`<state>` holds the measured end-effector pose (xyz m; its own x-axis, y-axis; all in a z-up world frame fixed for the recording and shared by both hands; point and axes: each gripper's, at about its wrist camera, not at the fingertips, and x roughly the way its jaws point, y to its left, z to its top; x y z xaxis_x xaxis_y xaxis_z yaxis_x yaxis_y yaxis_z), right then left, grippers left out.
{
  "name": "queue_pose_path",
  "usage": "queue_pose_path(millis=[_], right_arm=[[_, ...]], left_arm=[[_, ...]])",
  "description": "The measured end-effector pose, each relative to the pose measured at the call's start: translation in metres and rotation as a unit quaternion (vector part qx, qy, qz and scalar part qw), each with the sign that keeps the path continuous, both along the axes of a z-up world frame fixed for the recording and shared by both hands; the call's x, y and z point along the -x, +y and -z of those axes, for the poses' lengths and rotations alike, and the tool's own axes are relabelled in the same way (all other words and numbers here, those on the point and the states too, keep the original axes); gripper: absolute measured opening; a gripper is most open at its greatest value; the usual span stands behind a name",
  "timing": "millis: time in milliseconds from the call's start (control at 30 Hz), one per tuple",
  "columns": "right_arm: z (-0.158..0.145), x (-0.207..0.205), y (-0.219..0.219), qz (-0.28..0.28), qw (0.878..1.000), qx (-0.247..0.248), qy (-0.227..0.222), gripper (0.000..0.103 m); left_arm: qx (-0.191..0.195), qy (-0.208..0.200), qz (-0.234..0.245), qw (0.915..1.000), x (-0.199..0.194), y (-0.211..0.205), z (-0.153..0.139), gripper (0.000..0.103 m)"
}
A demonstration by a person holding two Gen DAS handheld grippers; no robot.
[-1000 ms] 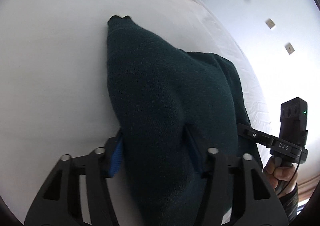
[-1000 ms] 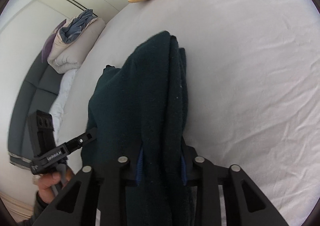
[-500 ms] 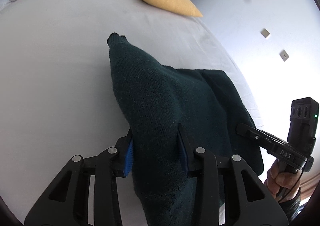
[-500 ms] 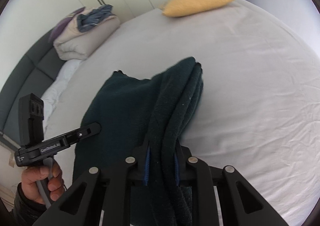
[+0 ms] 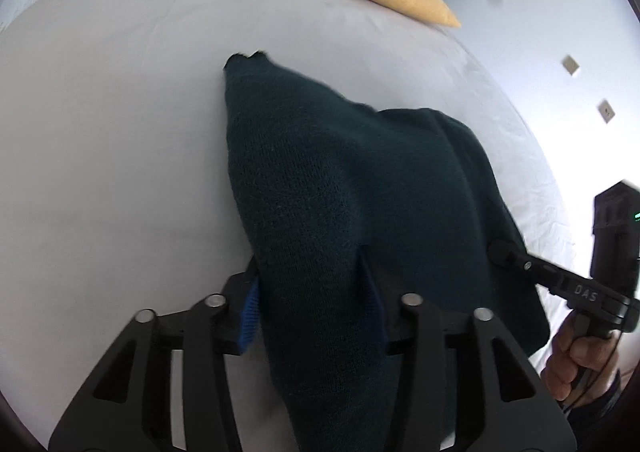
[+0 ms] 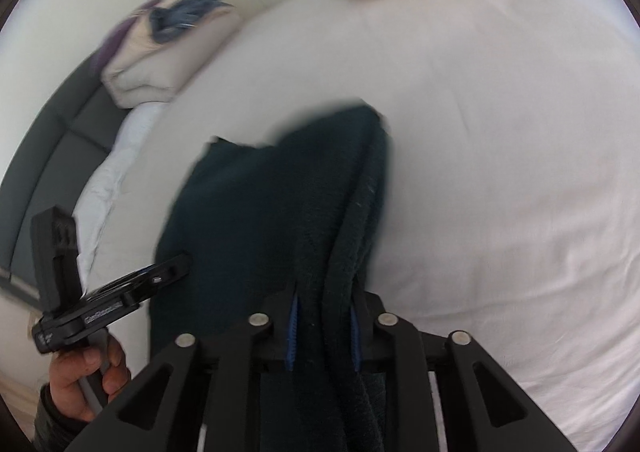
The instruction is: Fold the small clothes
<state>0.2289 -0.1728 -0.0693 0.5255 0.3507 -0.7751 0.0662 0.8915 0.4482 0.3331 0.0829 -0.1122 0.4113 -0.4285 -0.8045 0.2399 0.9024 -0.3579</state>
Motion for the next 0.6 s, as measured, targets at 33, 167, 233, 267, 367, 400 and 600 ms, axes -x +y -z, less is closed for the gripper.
queue_pose_path(millis=[33, 167, 233, 267, 367, 400, 600], right_arm=[[0.010, 0.001, -0.007, 0.012, 1.000, -0.018, 0.006, 0.043], [0.018, 0.014, -0.027, 0.040, 0.997, -0.066, -0.006, 0.060], [0.010, 0.024, -0.031, 0.058, 0.997, -0.058, -0.012, 0.065], [0.005, 0.031, -0.032, 0.067, 0.996, -0.050, -0.018, 0.065], [-0.016, 0.056, -0.029, 0.078, 0.996, -0.018, -0.043, 0.065], [-0.026, 0.067, -0.027, 0.079, 0.995, 0.000, -0.055, 0.065], [-0.086, 0.139, -0.006, 0.082, 0.978, 0.100, -0.164, 0.081]], left_arm=[[-0.004, -0.008, -0.004, 0.9999, 0.001, 0.000, -0.001, 0.055], [-0.034, -0.032, -0.002, 0.9989, 0.006, -0.005, -0.011, 0.060], [-0.043, -0.049, -0.007, 0.9979, 0.015, -0.006, -0.023, 0.060], [-0.043, -0.061, -0.008, 0.9972, 0.022, -0.003, -0.028, 0.060], [-0.061, -0.123, -0.023, 0.9903, 0.060, -0.001, -0.057, 0.072], [-0.068, -0.149, -0.025, 0.9862, 0.073, 0.000, -0.066, 0.076], [-0.151, -0.289, -0.073, 0.9424, 0.175, 0.001, -0.131, 0.103]])
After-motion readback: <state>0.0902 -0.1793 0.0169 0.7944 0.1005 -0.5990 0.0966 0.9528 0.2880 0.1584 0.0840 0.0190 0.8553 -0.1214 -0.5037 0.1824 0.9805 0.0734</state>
